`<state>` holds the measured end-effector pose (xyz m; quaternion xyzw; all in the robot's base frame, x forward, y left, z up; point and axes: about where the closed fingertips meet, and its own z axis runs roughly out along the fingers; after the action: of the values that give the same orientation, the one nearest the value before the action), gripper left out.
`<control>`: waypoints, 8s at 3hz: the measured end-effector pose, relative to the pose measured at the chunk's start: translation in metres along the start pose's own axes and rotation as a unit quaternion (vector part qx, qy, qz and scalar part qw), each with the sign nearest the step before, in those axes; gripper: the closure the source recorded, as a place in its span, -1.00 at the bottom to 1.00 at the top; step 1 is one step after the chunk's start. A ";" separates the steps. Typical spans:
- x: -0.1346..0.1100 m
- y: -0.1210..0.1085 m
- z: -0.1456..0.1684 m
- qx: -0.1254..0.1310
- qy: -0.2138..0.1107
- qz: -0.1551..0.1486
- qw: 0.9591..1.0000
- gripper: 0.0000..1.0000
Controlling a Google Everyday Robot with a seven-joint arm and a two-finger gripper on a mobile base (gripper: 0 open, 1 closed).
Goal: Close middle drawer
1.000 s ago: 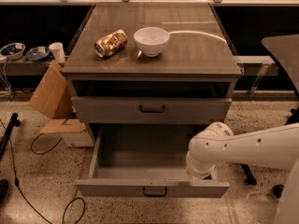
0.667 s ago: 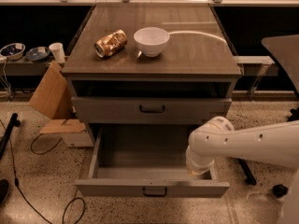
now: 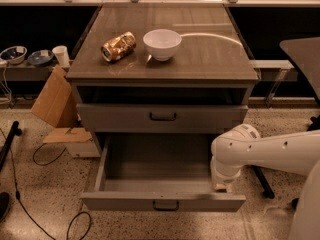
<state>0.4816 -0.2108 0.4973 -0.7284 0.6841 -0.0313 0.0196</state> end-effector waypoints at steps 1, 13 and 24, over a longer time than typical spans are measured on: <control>0.023 0.008 0.013 -0.020 0.012 0.022 0.999 1.00; -0.007 0.077 0.073 -0.163 -0.006 -0.085 0.983 1.00; 0.025 0.060 0.014 -0.074 -0.082 0.010 0.994 1.00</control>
Offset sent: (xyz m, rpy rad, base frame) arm -0.0180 -0.0768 -0.0326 -0.1090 0.1057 -0.1531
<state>0.4241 -0.2393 0.4797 -0.7214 0.6876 0.0794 0.0224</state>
